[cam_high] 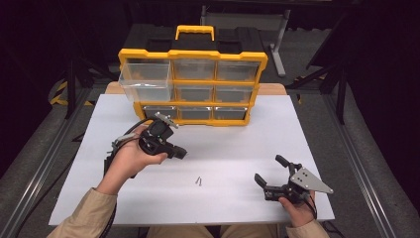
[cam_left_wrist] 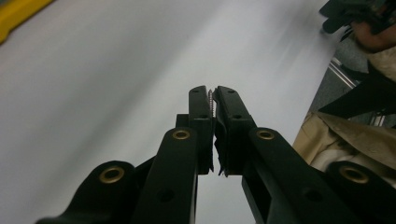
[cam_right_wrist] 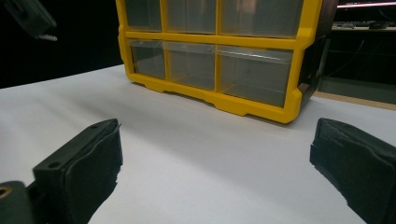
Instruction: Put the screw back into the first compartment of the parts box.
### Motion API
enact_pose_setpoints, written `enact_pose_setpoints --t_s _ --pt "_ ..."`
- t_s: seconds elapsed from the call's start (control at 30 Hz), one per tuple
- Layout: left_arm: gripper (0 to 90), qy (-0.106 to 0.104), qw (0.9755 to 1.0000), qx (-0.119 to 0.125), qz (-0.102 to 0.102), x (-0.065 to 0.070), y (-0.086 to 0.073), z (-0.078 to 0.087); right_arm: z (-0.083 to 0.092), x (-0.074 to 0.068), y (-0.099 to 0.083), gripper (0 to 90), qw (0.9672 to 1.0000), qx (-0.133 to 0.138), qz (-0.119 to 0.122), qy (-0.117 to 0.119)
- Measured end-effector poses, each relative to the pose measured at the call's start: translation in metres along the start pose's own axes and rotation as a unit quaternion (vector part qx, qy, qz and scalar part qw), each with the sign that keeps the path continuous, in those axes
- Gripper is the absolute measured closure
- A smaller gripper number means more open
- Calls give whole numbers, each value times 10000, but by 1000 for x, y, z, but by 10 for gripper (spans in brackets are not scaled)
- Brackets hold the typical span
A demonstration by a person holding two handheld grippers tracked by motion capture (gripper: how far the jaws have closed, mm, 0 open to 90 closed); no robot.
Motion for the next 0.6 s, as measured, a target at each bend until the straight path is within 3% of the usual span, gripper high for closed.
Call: enact_pose_setpoints --t_s 0.33,0.6 --pt "859 195 9997 -68 -122 -6 35 51 0 0 0 27 10000 -10 -6 8" --pt "860 299 9994 -169 -80 -9 60 81 0 0 0 27 10000 -9 -10 19"
Point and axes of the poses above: each handheld gripper's, and its own axes: z roughly backward along the jaws, y roughly out of its top, x roughly to its right, the point moved 4 cm from there along -z, roughly forward along the jaws, and after that the axes turned 15 degrees about -z, right-handed, at the moved point
